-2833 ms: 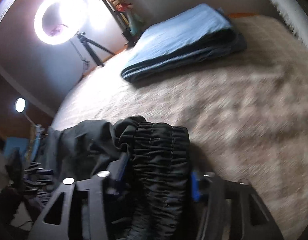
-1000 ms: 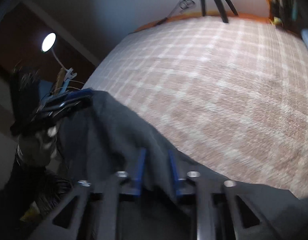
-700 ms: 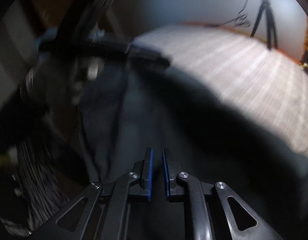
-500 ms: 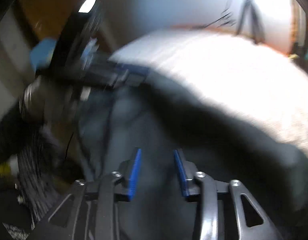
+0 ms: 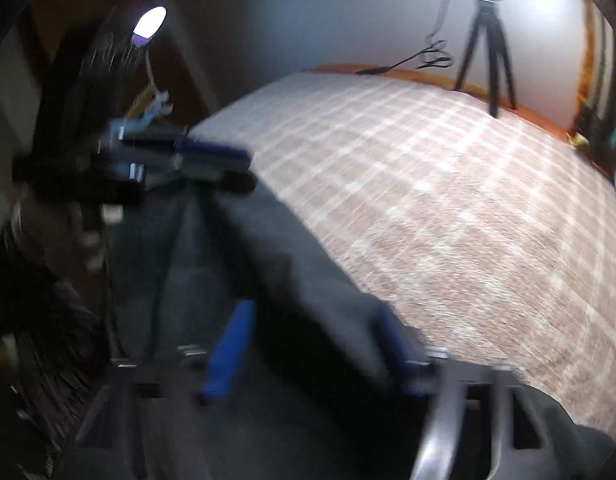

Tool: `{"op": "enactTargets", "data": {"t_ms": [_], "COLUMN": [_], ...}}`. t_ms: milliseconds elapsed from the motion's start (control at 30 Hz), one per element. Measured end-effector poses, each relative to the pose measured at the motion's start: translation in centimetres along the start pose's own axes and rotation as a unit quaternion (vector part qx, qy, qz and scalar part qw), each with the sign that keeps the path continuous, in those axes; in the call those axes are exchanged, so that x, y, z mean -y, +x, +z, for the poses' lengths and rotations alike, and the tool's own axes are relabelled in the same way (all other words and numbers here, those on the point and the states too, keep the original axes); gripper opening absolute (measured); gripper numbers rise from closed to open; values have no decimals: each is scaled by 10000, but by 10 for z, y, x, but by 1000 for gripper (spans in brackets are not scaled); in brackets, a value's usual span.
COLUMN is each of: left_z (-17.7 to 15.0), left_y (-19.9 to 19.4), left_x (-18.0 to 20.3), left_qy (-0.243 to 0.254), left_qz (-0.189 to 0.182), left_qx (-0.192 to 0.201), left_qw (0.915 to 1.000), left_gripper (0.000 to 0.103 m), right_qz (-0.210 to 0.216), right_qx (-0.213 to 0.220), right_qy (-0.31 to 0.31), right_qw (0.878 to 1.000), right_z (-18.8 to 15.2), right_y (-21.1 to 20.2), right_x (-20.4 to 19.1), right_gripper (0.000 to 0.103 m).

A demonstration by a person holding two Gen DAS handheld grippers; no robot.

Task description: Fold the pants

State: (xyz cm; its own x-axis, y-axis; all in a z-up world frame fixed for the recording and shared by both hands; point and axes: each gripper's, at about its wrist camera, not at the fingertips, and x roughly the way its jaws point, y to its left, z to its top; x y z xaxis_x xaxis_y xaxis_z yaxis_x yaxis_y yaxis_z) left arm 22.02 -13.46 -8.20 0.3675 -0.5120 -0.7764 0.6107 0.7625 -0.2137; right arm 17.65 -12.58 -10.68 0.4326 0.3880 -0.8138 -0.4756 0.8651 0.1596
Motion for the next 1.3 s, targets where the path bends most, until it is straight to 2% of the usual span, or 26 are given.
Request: {"op": "enactTargets", "data": {"t_ms": [100, 200, 367, 433, 500, 600, 633, 700, 767, 833, 900, 933, 967, 1000, 1033, 1100, 1133, 1200, 1300], "left_z": [1, -1, -21, -38, -54, -64, -66, -69, -71, -72, -74, -75, -75, -75, -75, -74, -73, -70, -65], "left_y": [3, 5, 19, 25, 29, 20, 18, 15, 13, 12, 10, 10, 10, 9, 9, 10, 11, 11, 11], "left_x": [0, 2, 12, 18, 22, 21, 20, 20, 21, 25, 27, 27, 27, 28, 28, 29, 30, 34, 41], "left_qy": [16, 101, 414, 671, 889, 906, 910, 962, 1018, 1136, 1259, 1292, 1310, 1317, 1334, 1349, 1345, 1360, 1403], "left_qz": [46, 84, 68, 105, 245, 187, 167, 165, 183, 208, 217, 217, 213, 207, 209, 229, 248, 199, -11], "left_qx": [-11, -43, -402, -638, -765, -617, -598, -603, -599, -600, -604, -613, -614, -616, -619, -608, -611, -598, -530], "left_qw": [10000, 9999, 9983, 9957, 9928, 9938, 9939, 9934, 9928, 9915, 9900, 9895, 9892, 9892, 9889, 9887, 9887, 9887, 9887], "left_gripper": [41, 41, 41, 41, 42, 42, 42, 42, 42, 42, 42, 42, 42, 41, 41, 41, 41, 41, 51], "right_qz": [-196, -21, 27, 97, 520, 897, 883, 632, 453, 495, 556, 604, 648, 673, 682, 931, 923, 724, 469], "right_qx": [183, 208, -145, -246, -330, -124, 9, 237, 265, 91, -129, -245, -341, -373, -340, -371, -355, -337, -170], "right_qy": [2, -186, -423, -428, -321, -196, -89, 229, 617, 1083, 1267, 1210, 1103, 932, 805, 696, 622, 267, -113], "right_qw": [9996, 9996, 9990, 9987, 9976, 9957, 9961, 9975, 9967, 9928, 9903, 9905, 9912, 9927, 9938, 9925, 9932, 9964, 9987], "right_z": [-1, -6, -25, -30, -28, -19, -15, -7, -4, -6, -10, -13, -15, -18, -22, -22, -22, -24, -30], "right_y": [-4, -15, -1, 4, -1, -20, -27, -36, -37, -28, -13, -6, 0, 2, 0, 1, 0, 1, -6], "right_x": [-6, -17, -39, -39, -35, -25, -18, 2, 24, 46, 54, 51, 48, 39, 32, 21, 17, 2, -9], "right_gripper": [3, 3, 5, 11, 34, 45, 49, 63, 66, 70, 67, 65, 57, 54, 53, 32, 30, 17, 15]}}
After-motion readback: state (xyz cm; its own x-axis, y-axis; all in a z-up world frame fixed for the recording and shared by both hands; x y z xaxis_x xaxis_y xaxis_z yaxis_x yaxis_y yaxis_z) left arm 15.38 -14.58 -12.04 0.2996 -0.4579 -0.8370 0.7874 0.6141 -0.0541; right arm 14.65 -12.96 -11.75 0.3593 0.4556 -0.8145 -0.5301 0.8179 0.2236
